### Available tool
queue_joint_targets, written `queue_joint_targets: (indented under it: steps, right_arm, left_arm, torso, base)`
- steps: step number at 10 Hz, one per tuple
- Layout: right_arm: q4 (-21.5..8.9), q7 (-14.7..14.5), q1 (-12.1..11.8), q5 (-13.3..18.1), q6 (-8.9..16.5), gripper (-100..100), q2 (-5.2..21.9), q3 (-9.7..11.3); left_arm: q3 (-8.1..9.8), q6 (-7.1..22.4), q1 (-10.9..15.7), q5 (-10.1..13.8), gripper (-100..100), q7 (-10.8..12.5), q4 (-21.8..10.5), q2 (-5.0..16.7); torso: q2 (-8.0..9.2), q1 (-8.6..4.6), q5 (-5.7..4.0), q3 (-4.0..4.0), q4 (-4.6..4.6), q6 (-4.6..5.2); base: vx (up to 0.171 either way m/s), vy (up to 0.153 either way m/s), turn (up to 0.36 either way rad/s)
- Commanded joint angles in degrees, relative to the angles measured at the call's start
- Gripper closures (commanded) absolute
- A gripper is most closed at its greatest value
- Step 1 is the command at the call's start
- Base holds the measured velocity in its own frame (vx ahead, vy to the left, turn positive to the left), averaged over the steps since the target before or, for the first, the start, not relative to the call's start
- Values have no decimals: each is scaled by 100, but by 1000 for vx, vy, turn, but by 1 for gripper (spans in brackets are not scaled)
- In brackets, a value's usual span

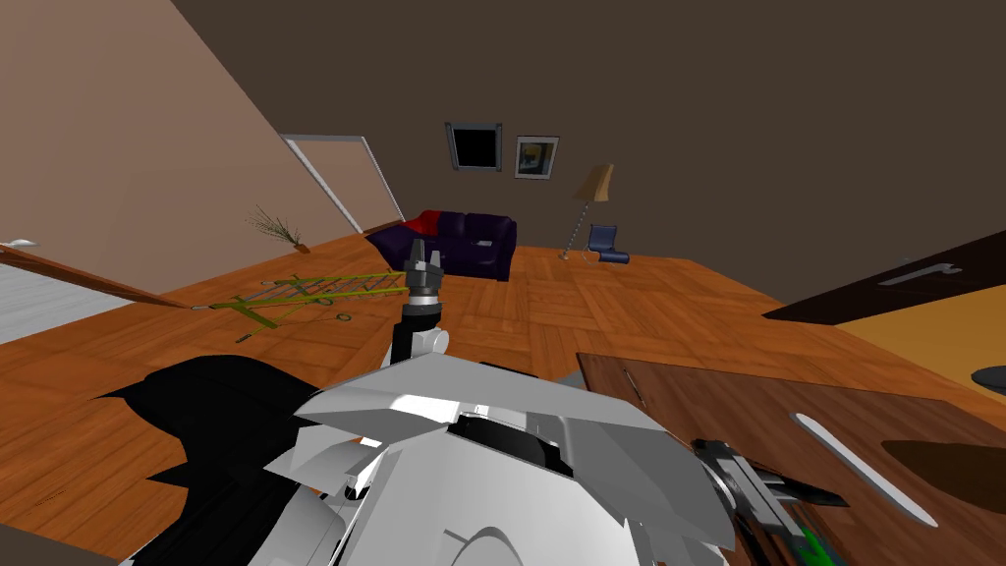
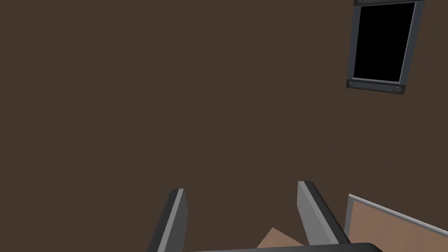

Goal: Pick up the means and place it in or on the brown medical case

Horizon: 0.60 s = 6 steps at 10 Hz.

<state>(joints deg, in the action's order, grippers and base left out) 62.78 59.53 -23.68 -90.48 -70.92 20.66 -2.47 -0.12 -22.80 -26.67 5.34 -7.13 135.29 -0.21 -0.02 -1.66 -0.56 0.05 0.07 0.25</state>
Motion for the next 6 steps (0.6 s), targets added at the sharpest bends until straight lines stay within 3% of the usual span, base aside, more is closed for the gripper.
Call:
queue_joint_targets:
  steps: [1,4,5,6]
  right_arm:
    - [-106,-38,-23,-138,189,100,164,-7]
    - [-240,-173,-109,-418,508,100,473,30]
    - [-224,-109,-92,-356,429,100,411,19]
    - [-218,-129,-107,-371,449,-100,426,12]
  left_arm:
    - [0,0,0,0,0,0,0,0]
    - [0,0,0,0,0,0,0,0]
    - [0,0,0,0,0,0,0,0]
    - [0,0,-2,0,0,0,0,0]
  torso:
    - [0,0,0,0,0,0]
    - [2,-21,-8,0,-3,3]
    - [-6,-16,-6,-5,-5,2]
    - [-41,9,-7,-23,-11,-5]
  base:
    - [-190,-120,35]
    - [-191,-122,45]
    - [-76,-53,1]
    - [-17,-12,-2]
